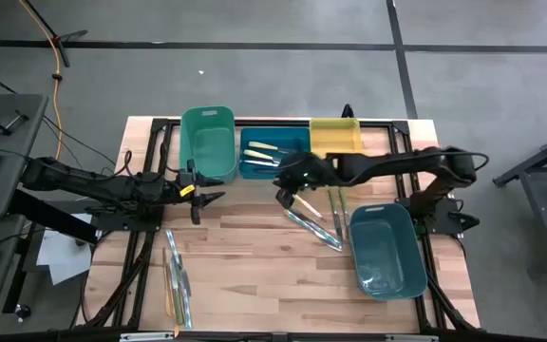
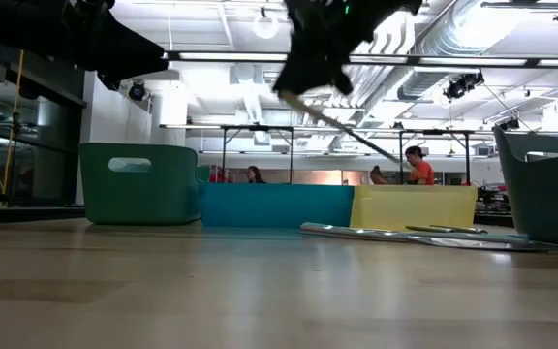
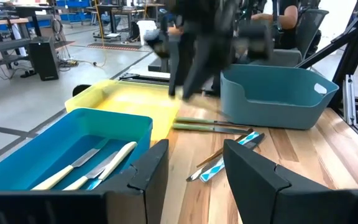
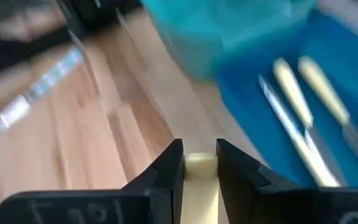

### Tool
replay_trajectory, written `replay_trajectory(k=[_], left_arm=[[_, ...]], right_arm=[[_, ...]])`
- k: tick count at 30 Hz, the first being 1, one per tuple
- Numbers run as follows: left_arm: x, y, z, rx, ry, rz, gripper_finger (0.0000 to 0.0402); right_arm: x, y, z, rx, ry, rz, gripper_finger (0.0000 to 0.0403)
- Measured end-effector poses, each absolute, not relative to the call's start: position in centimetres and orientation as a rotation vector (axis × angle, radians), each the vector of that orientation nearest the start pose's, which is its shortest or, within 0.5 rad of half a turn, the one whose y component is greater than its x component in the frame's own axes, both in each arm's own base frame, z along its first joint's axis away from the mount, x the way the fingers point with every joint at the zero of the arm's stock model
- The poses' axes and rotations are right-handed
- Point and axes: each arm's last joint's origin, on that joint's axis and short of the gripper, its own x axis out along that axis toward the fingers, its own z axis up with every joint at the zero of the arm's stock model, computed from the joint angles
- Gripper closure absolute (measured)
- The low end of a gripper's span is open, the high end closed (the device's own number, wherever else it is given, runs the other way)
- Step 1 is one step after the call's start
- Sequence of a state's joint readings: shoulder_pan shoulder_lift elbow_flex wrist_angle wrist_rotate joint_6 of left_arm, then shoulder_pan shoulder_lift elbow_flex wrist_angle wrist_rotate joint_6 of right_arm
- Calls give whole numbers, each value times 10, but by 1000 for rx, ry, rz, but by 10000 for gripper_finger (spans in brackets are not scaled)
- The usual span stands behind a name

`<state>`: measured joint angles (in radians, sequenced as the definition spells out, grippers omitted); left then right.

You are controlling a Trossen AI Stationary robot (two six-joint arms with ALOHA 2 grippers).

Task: Sort silverware by color (type)
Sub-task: Put the yellow knife into the blue bin

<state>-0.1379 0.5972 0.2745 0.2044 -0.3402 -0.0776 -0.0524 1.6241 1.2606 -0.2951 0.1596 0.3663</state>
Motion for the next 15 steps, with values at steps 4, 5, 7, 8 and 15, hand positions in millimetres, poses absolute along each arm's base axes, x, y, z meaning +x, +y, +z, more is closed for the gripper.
replay_trajectory(k=[4, 5, 7, 8, 15], left_arm=[[147, -11, 220, -62, 103, 207, 257], [148, -11, 220, -69, 103, 208, 257], [149, -11, 219, -75, 109, 208, 257], [150, -11, 218, -74, 113, 208, 257], [163, -13, 214, -84, 114, 209, 257]], right_arm=[[356, -19, 301, 278, 476, -306, 333], [358, -17, 303, 267, 453, -293, 333], [362, -14, 305, 254, 410, -276, 333], [365, -13, 305, 249, 389, -268, 333], [379, -13, 303, 225, 286, -243, 333]])
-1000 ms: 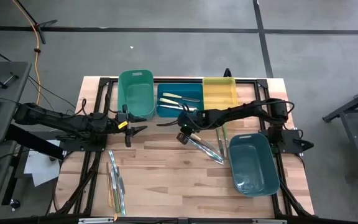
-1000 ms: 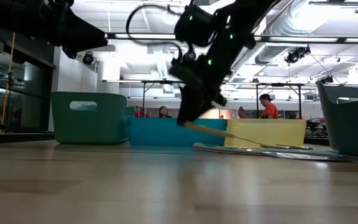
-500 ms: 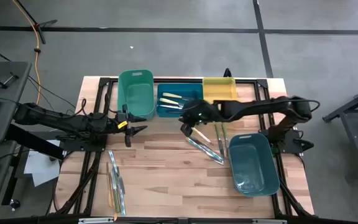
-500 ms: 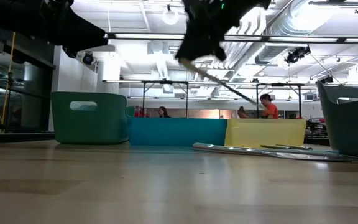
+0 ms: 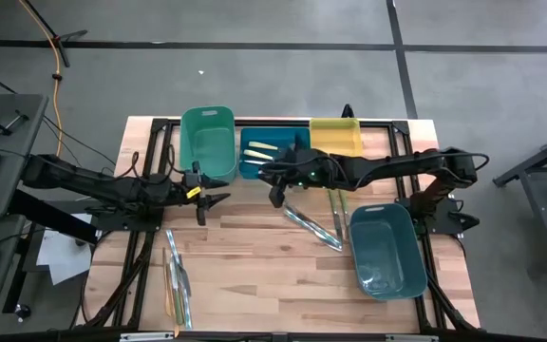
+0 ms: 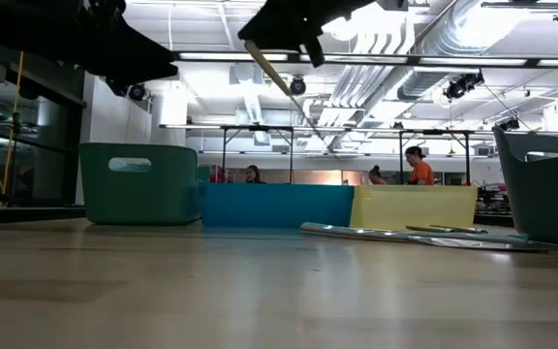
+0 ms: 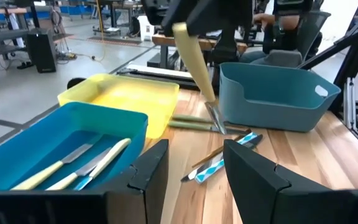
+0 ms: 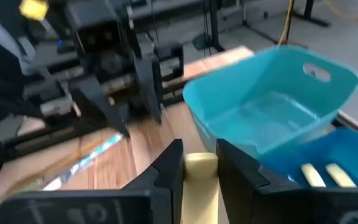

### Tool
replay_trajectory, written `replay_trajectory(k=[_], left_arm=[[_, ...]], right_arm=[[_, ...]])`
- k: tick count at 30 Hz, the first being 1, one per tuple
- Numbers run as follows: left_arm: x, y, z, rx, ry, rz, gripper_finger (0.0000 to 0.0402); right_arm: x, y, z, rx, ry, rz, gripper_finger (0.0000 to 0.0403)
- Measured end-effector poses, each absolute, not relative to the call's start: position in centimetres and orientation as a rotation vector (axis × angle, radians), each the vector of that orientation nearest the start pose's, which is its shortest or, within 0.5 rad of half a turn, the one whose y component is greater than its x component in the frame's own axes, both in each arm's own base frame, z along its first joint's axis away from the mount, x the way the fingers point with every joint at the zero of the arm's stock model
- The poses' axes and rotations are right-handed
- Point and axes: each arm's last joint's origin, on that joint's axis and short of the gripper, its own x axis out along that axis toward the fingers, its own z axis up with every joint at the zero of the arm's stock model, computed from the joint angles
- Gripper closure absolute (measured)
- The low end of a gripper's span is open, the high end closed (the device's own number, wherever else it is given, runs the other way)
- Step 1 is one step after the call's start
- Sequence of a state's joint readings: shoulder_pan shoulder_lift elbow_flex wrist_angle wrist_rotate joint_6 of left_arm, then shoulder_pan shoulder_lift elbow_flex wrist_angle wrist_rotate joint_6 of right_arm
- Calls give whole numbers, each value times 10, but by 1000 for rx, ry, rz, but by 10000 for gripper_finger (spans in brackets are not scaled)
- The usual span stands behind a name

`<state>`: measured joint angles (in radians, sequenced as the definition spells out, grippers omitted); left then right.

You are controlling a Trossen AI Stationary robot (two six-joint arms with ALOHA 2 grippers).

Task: Sort silverware by color (type)
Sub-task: Put the yellow knife into the blue bin

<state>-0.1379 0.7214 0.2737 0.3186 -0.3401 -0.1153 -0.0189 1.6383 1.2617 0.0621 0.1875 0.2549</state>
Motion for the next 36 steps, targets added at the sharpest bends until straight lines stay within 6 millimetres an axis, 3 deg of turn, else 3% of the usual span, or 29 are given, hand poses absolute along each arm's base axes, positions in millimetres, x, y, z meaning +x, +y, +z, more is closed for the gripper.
replay_trajectory(k=[8, 14, 24, 36], left_arm=[[183, -16, 210, -80, 48, 204, 257], [197, -19, 214, -110, -81, 131, 257], [210, -21, 209, -132, -164, 127, 257], [232, -22, 208, -125, -131, 102, 256]], right_arm=[[385, -8, 318, 192, 111, -185, 333], [397, -1, 315, 200, 7, -103, 333], [407, 5, 305, 201, -27, -72, 333], [407, 11, 306, 200, -48, -51, 333]])
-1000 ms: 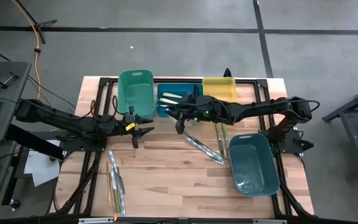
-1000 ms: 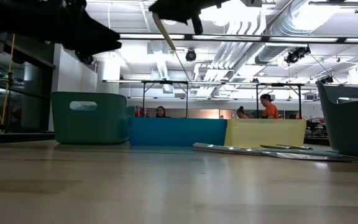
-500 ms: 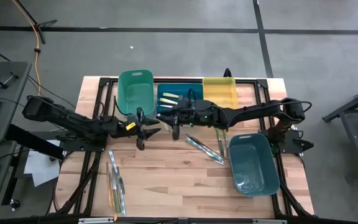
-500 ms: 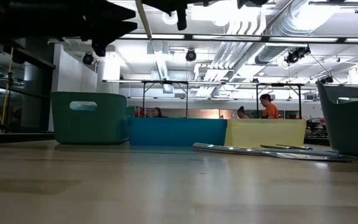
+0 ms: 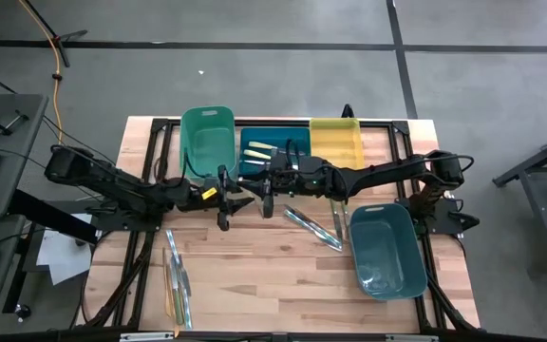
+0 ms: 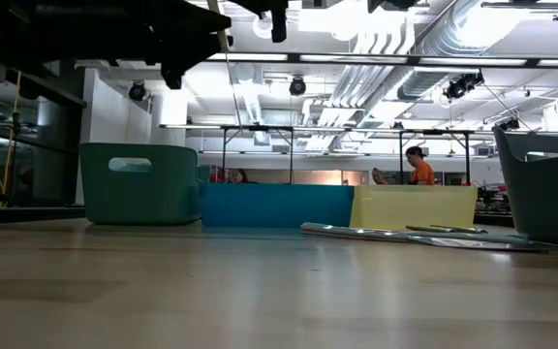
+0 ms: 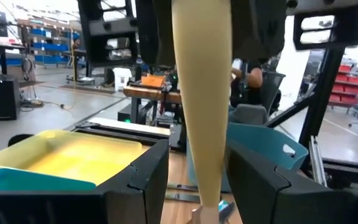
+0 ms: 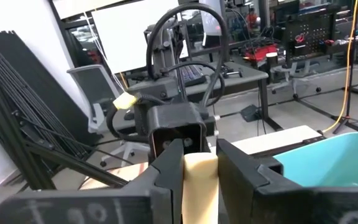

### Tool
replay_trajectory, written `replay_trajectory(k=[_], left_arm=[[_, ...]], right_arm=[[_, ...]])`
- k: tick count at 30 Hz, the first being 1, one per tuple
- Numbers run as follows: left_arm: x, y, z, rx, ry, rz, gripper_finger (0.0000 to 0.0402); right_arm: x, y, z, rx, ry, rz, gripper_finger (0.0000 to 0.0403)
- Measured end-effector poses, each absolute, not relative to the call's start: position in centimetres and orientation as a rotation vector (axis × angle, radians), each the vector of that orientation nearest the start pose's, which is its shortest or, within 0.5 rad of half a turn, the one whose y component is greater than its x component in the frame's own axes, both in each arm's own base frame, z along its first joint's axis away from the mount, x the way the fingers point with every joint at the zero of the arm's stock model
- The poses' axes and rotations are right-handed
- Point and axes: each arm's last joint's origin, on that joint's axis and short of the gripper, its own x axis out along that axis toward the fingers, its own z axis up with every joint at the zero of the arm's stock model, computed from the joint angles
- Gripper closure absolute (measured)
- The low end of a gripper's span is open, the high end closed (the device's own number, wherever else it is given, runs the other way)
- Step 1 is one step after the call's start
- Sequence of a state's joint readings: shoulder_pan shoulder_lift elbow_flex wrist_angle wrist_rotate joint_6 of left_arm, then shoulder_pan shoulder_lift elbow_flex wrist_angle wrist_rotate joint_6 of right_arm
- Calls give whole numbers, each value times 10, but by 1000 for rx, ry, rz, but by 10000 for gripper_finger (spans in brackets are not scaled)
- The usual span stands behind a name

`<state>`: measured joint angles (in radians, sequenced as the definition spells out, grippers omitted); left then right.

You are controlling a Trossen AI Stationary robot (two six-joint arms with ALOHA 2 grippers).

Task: Sort silverware by color (type)
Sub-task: Put the yellow knife into the blue bin

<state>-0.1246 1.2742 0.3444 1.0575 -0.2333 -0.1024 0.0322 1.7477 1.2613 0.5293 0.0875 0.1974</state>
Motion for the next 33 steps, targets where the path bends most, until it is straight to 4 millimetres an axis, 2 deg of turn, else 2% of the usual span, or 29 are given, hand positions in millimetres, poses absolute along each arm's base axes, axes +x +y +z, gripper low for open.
replay_trajectory(k=[7, 12, 19, 22, 28, 33], left_arm=[[235, -22, 208, -114, -128, 117, 279], [235, -22, 207, -94, -116, 124, 351], [235, -22, 206, -62, -101, 136, 354], [233, -20, 205, -37, -60, 180, 354], [213, -15, 214, -20, -69, 242, 354], [183, -11, 218, -41, -160, 239, 354]], right_arm=[[408, 11, 305, 184, -39, -53, 333], [408, 11, 304, 170, -30, -48, 333], [406, 13, 303, 151, 5, -17, 271], [399, 9, 310, 113, 41, -36, 248], [369, 0, 327, 53, 197, -141, 227], [349, 8, 323, -7, 384, -289, 225]])
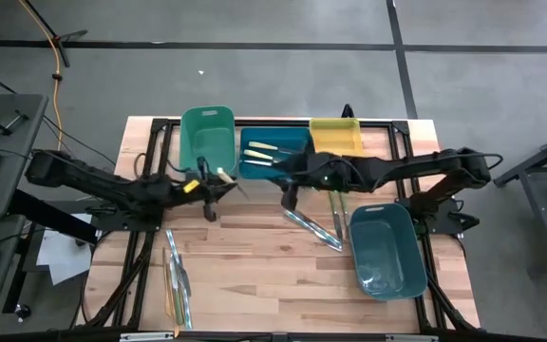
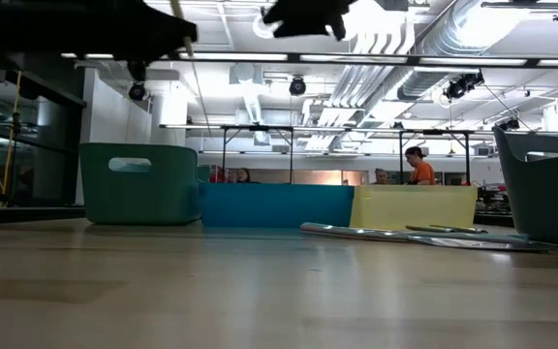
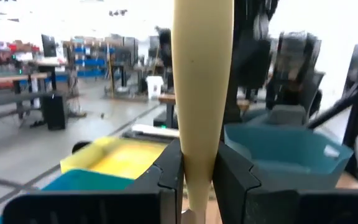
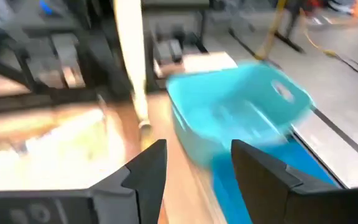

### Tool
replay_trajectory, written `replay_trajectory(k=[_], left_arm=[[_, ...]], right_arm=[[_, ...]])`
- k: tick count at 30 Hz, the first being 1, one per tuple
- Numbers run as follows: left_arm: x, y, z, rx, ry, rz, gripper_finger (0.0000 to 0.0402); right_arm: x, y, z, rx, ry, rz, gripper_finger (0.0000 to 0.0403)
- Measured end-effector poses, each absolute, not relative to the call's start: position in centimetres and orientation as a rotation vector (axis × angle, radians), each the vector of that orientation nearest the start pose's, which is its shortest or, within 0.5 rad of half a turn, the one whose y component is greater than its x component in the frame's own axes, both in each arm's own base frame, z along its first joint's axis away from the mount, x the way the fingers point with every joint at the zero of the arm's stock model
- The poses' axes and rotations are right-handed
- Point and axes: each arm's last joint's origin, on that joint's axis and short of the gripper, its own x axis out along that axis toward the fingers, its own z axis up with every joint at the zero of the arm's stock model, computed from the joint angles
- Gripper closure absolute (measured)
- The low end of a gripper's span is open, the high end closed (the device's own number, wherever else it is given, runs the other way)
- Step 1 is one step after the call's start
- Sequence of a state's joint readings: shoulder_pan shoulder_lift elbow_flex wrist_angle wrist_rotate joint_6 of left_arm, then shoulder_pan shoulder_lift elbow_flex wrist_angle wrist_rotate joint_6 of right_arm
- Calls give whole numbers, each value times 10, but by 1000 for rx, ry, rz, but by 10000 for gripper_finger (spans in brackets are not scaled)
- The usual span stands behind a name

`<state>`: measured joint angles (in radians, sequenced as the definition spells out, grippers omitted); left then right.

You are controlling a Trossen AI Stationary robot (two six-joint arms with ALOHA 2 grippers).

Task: Sort silverware by color (type)
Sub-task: Put the yellow knife into the blue bin

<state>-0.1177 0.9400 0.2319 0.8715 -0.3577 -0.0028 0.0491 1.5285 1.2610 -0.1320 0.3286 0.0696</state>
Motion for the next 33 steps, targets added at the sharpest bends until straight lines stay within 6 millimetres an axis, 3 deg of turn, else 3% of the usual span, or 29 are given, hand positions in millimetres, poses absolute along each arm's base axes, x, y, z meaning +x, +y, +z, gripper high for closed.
replay_trajectory(k=[4, 7, 10, 14, 18, 23, 33], left_arm=[[167, -11, 222, -61, -228, 194, 354], [162, -11, 222, -74, -245, 180, 354], [163, -11, 221, -70, -227, 173, 354], [165, -9, 218, -59, -214, 185, 354], [173, -3, 226, -27, -217, 223, 354], [190, 10, 233, 14, -184, 216, 354], [201, 31, 221, 29, -92, 286, 354]], right_arm=[[344, 22, 313, -69, 468, -369, 229], [336, 29, 285, -99, 488, -432, 236], [316, 28, 256, -47, 479, -467, 244], [287, 17, 239, 79, 335, -446, 253], [274, 3, 249, 174, 73, -272, 253], [273, -14, 256, 156, -77, -172, 254], [273, -26, 249, 156, -19, -216, 254]])
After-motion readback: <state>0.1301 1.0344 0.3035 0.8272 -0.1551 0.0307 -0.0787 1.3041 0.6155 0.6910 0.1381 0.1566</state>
